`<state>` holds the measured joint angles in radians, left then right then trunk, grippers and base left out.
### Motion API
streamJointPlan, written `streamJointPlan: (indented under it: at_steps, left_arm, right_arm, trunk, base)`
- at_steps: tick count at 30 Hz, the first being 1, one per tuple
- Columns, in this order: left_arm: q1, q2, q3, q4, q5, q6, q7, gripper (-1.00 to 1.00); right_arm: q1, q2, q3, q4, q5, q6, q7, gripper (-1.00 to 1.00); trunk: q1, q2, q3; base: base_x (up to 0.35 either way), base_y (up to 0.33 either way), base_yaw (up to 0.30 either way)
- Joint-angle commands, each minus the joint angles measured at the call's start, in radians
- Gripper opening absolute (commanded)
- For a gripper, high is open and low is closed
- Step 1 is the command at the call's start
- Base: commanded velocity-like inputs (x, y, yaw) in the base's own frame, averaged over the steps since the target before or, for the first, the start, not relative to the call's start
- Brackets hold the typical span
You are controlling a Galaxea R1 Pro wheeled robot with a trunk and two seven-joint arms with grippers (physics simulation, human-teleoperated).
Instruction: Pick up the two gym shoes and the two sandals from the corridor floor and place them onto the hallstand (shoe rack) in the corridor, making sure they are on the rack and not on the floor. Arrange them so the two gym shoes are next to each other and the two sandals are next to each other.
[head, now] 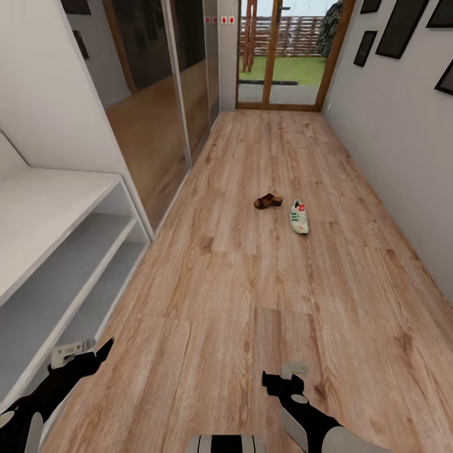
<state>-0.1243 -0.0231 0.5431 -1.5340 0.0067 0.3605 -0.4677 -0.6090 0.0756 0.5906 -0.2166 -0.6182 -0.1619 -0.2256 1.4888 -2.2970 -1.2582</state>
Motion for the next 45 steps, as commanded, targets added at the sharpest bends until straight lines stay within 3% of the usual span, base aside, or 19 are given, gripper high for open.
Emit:
streamJointPlan:
  at_steps: [1,19,45]
  left_arm:
    - [0.000,0.000,0.000,0.000,0.000,0.000,0.000,1.00]
    - [0.000,0.000,0.002,-0.001,0.007,0.000,0.001,1.00]
    - [0.000,0.000,0.000,0.000,0.000,0.000,0.001,1.00]
  right_arm:
    - [0.000,0.000,0.000,0.000,0.000,0.000,0.000,1.00]
    - [0.000,0.000,0.000,0.000,0.000,0.000,0.000,1.00]
    - [0.000,0.000,0.002,0.030,0.009,-0.001,0.001,1.00]
  trunk:
    - [0.000,0.000,0.000]
    - [0.000,0.000,0.000]
    - [0.000,0.000,0.000]
  base:
    - [0.228,-0.199,0.000]
    - [0.268,-0.168,0.000]
    - [0.330,-0.009,0.000]
